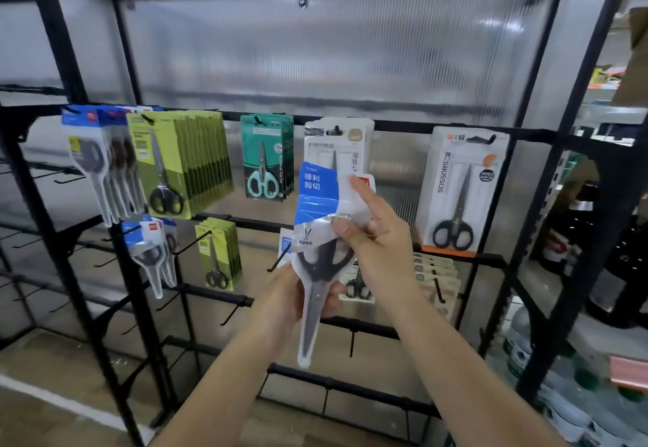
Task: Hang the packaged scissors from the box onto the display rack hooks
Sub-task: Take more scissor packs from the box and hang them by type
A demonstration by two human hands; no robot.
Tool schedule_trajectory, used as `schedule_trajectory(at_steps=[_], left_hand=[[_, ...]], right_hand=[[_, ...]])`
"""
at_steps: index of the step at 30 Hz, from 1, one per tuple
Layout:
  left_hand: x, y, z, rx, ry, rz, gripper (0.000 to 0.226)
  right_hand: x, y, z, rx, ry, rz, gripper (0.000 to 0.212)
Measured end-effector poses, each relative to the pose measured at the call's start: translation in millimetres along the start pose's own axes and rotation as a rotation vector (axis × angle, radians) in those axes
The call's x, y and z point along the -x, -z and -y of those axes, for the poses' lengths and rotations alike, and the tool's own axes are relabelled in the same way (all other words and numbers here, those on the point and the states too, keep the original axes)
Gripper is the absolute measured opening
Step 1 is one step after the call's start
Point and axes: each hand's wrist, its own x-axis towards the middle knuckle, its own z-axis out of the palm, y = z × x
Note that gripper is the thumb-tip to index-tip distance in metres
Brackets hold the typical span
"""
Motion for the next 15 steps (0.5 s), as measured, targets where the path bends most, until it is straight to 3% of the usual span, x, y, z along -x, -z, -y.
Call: schedule_trajectory(at_steps=[1, 4, 6, 11, 15], left_hand=[[-0.8, 5.5, -0.1, -0.077, -0.046, -0.065, 0.035], [11.0, 32.8, 0.9, -0.375, -0.424, -0.191, 0.023], [19.9, 49.1, -3.8, -0.656, -0.545, -0.262, 0.02], [34.5, 85.1, -25.8, -1.135, -0.733, -0.483, 0.019], [52.0, 120.5, -47.3, -1.321, -0.713, -0.629, 0.021]], right_hand=[[0.6, -3.3, -4.0, 0.055, 0.037, -0.004, 0.058], [0.3, -14.8, -13.5, 0.15, 0.1, 0.001, 0.056], [-3.3, -25.5, -18.2, 0.299, 0.188, 0.011, 0.054], [-14.6, -71.9, -31.0, 0.403, 0.38, 0.006, 0.049], [-20.6, -119.5, -39.4, 0.354, 0.44, 0.047, 0.049]])
